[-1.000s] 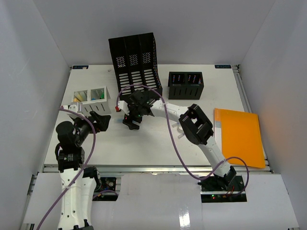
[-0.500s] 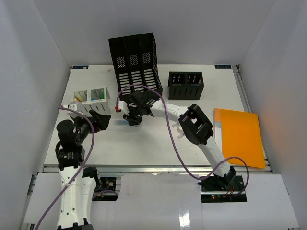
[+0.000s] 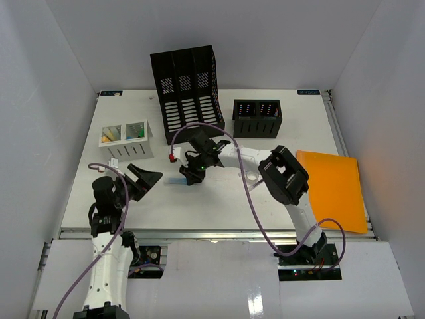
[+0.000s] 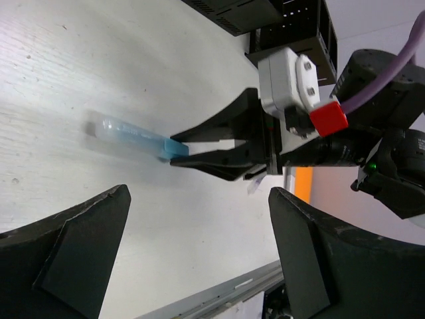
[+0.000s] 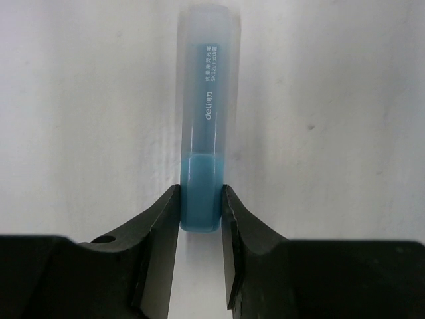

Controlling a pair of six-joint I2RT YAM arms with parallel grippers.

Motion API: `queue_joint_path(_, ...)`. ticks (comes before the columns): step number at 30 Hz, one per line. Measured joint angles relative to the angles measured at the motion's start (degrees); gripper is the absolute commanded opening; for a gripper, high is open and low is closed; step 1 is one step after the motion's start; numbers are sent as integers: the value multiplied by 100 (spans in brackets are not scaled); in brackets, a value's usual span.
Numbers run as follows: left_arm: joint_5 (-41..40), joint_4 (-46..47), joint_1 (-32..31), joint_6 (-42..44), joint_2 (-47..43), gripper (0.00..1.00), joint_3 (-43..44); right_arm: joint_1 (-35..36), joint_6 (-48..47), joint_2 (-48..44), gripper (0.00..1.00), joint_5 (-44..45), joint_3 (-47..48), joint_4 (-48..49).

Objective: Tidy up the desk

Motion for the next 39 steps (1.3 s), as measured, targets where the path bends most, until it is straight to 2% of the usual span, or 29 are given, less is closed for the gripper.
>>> queue_joint_path(11, 130, 238, 0, -1083, -128, 96, -39, -75, 401, -1607, 8, -823, -1091, -186)
queue_joint_path(16, 115, 270, 0, -1314, -140, 96, -39, -276, 470, -2026, 8, -1015, -1320, -161)
queue_joint_path(31, 149, 725, 0, -1692, 96, 97, -36, -563, 783, -2284, 8, -1483, -1515, -173)
queue_joint_path(39, 195, 1043, -21, -1765, 469, 93, -36, -431, 1140, -2148, 8, -1706, -915, -146)
